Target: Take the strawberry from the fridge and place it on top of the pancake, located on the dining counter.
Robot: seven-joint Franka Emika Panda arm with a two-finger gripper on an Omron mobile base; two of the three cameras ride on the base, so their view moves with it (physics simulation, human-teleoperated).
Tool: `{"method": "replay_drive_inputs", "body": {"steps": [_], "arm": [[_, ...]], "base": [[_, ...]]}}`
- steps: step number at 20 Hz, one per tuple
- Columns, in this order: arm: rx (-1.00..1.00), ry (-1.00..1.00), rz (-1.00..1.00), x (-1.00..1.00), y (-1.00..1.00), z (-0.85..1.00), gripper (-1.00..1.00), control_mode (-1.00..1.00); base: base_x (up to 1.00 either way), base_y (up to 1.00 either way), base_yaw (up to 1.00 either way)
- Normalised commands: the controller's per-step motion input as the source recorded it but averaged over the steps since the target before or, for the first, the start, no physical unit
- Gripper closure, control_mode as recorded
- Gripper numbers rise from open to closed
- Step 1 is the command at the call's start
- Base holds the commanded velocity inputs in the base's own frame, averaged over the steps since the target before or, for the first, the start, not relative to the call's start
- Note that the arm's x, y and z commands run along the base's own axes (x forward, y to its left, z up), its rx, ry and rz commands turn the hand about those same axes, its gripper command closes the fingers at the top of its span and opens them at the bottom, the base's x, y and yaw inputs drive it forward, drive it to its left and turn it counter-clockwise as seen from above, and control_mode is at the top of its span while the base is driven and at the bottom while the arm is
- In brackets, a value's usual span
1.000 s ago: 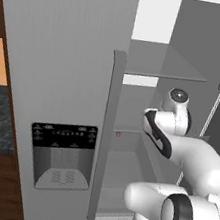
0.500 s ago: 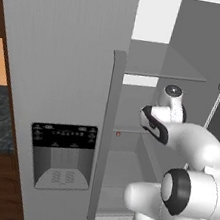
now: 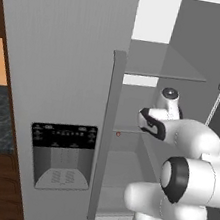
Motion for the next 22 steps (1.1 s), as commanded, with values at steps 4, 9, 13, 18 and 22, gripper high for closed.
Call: {"method": "replay_drive_inputs", "body": {"steps": [4,9,13,18,22], "arm": [[0.00,0.03,0.00,0.33,0.00,-0.13,-1.00,-1.00],[0.00,0.02,0.00,0.32,0.00,-0.10,-1.00,-1.00],[0.00,0.02,0.00,0.28,0.00,-0.20,-1.00,-1.00],[0.00,0.01,0.00,0.23,0.00,-0.24,-1.00,-1.00],[0.00,0.00,0.00,0.19,0.00,-0.24,-1.00,-1.00]], "base": [[0.00,0.00,0.00],[0.00,0.00,0.00],[0.00,0.00,0.00],[0.00,0.00,0.00],[0.00,0.00,0.00]]}}
